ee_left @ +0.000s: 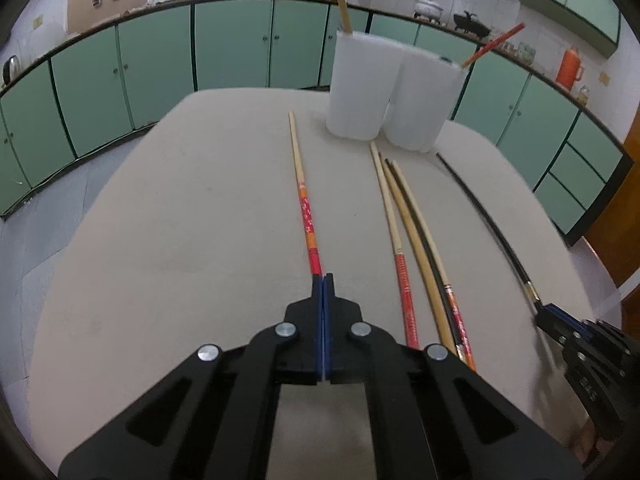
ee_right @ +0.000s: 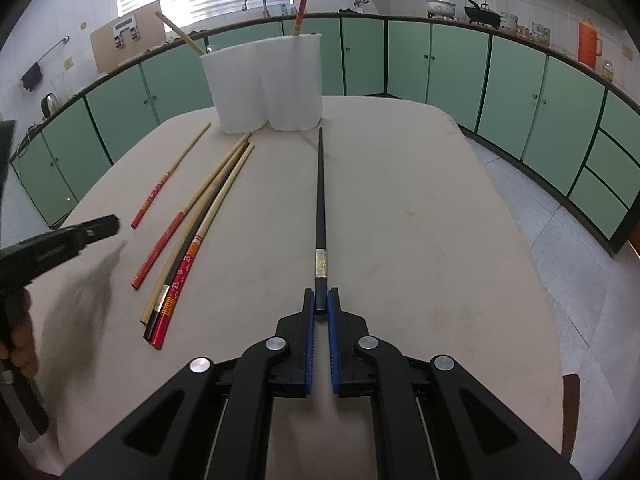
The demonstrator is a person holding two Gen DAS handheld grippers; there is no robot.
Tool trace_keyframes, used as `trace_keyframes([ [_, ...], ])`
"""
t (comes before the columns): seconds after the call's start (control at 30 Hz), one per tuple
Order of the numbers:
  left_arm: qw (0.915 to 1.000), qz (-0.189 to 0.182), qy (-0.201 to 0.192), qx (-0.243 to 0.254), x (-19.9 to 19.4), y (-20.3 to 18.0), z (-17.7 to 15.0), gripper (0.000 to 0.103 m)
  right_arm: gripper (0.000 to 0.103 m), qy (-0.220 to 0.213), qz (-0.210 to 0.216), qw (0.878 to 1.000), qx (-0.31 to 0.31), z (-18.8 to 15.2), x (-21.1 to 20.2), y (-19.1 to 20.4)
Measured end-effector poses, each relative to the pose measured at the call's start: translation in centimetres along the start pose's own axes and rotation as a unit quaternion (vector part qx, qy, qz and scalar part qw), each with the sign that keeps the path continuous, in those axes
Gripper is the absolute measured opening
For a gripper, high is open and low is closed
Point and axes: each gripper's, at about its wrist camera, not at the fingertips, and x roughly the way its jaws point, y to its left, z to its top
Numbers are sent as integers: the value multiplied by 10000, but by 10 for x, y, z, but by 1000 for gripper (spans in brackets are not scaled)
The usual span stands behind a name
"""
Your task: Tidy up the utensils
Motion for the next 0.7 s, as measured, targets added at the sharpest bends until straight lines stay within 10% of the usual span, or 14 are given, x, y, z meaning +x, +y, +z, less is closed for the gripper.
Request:
trace_keyframes([
  [0.23, 9997, -95, 156, -167, 11, 5, 0, 3, 6, 60, 9, 10000, -51, -3, 2, 4],
  [0.37, 9998, -62, 181, -65, 18, -5, 2, 26, 6, 71, 39, 10000, -20, -2, 4, 2],
  [0.7, 9993, 202, 308, 18, 46, -10, 14, 21, 7, 79, 148, 9998, 61, -1, 6, -2],
])
